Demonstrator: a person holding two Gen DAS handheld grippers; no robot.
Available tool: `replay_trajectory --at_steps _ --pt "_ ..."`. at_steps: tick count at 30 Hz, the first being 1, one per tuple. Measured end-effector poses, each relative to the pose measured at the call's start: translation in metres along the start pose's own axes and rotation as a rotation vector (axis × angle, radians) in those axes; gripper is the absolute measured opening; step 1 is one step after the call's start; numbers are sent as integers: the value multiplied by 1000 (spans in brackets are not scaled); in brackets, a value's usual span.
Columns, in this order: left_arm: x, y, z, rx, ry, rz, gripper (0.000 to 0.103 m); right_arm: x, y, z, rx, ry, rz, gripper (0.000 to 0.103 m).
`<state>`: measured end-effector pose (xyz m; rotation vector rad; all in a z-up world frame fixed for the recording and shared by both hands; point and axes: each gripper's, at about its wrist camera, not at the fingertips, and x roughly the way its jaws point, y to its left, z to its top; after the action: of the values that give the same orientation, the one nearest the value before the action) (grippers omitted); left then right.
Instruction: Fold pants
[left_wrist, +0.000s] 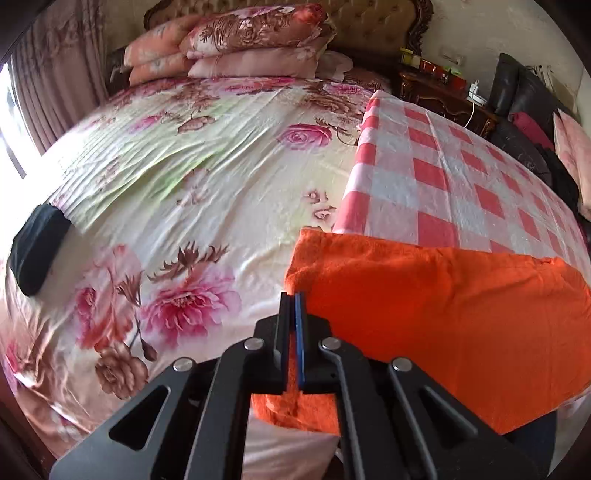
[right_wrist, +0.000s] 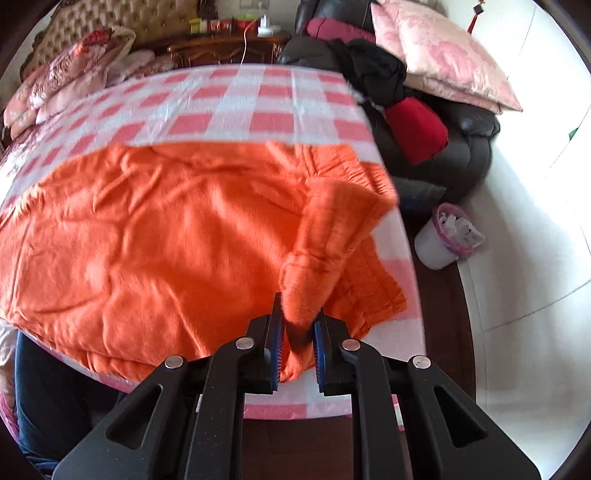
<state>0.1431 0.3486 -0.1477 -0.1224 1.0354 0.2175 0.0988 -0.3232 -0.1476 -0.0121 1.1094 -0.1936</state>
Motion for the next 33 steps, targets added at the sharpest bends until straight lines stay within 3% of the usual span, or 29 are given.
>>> replay_trajectory --at_steps 3,4,6,8,10,12,14,15,16,20,22,25,29,31,32,33 --pt "31 9 -2 -21 109 -20 4 12 12 -9 -46 19 -28 22" --pt "31 14 -4 -42 104 -25 10 12 14 -10 -56 13 -40 22" --pt "20 28 -10 -94 67 0 13 11 13 -10 -50 11 -32 23" --pt "10 52 -22 -210 43 -39 31 12 11 -11 -36 10 -26 24" --pt "7 71 -41 -314 40 -145 53 13 12 -12 -45 5 -34 25" --pt "14 79 -54 -369 62 -210 59 12 12 -11 -42 6 -21 29" --pt "20 84 -63 -409 68 -261 59 3 3 -9 -8 10 56 49" --pt "22 84 -65 -415 70 -274 59 -4 -5 -8 21 4 108 76" --pt "24 83 -65 -411 74 -284 59 -15 -15 -7 56 -22 171 90" --pt "30 68 -55 -342 91 -276 55 -52 -59 0 124 -84 324 90" --pt "30 61 -49 -304 89 -279 41 -60 -88 9 179 -114 367 90" --pt "28 52 -41 -256 96 -254 31 -39 -134 32 258 -107 475 88" --pt "26 45 -38 -230 105 -219 27 21 -173 59 358 15 489 65" --pt "27 46 -37 -237 113 -217 27 50 -175 68 376 86 459 53" --pt "27 46 -36 -236 116 -214 27 58 -170 70 369 109 480 52" --pt "27 45 -36 -235 121 -209 27 69 -160 72 342 148 519 44"
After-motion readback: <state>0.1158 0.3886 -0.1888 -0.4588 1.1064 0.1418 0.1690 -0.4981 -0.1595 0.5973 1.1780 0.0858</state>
